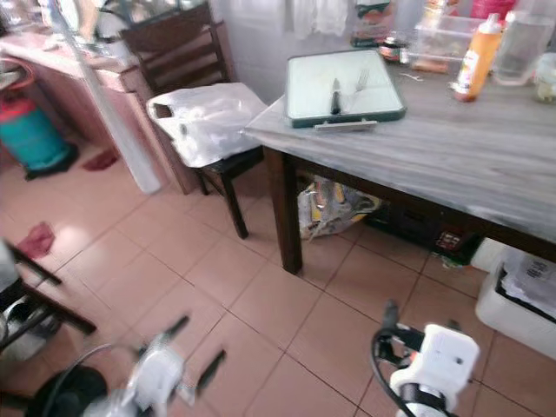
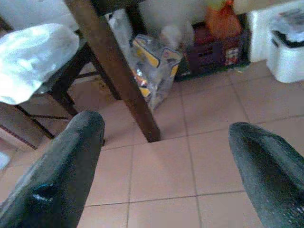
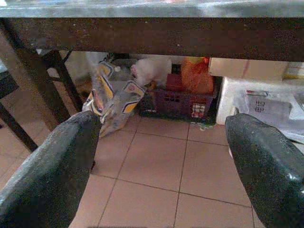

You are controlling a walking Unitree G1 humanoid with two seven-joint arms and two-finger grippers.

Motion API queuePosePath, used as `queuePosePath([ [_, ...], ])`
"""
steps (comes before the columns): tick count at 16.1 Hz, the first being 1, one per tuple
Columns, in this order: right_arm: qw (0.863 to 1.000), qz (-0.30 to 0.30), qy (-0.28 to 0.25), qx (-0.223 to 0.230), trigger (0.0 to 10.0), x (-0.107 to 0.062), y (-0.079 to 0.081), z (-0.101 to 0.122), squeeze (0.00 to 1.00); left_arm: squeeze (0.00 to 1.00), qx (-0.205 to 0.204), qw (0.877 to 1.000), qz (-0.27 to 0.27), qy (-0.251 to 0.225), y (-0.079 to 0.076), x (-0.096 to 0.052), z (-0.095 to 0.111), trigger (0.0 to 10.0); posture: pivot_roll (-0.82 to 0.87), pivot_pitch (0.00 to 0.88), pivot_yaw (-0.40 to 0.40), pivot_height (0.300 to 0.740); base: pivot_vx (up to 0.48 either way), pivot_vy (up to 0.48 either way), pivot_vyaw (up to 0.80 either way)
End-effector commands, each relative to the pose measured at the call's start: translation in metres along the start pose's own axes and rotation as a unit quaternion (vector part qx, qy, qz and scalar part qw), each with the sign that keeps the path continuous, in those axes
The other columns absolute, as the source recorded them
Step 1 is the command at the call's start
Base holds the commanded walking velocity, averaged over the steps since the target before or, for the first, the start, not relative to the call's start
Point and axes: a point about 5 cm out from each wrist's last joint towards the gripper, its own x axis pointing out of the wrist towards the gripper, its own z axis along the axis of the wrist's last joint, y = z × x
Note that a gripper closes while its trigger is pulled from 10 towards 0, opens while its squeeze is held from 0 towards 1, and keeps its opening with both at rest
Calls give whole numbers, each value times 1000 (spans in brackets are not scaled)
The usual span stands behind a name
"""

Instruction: Setting the table

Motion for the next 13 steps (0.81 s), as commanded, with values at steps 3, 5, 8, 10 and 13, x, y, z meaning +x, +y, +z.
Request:
queuePosePath([
  [3, 1000, 8, -7, 11, 10000, -3, 12, 4, 0, 0, 9, 998, 31, -56, 64, 42, 59, 10000, -13, 45, 90, 740, 0, 0, 0],
  [5, 999, 36, 9, 3, 10000, 0, 16, -3, 0, 0, -5, 996, 59, -68, 57, 41, 62, 10000, 5, 32, 64, 740, 0, 0, 0],
  [8, 999, 49, -7, -5, 10000, 9, 14, 8, 0, 0, -53, 992, 77, -85, 63, 45, 79, 10000, 29, 63, 51, 740, 0, 0, 0],
  [10, 999, 43, -5, -1, 10000, 12, 13, 8, 0, 0, -69, 989, 78, -100, 64, 44, 92, 10000, 40, 68, 40, 740, 0, 0, 0],
  [13, 997, 80, -14, -14, 10000, 11, 22, 16, 0, 0, -67, 978, 161, -116, 80, 24, 95, 10000, 48, 72, 9, 740, 0, 0, 0],
])
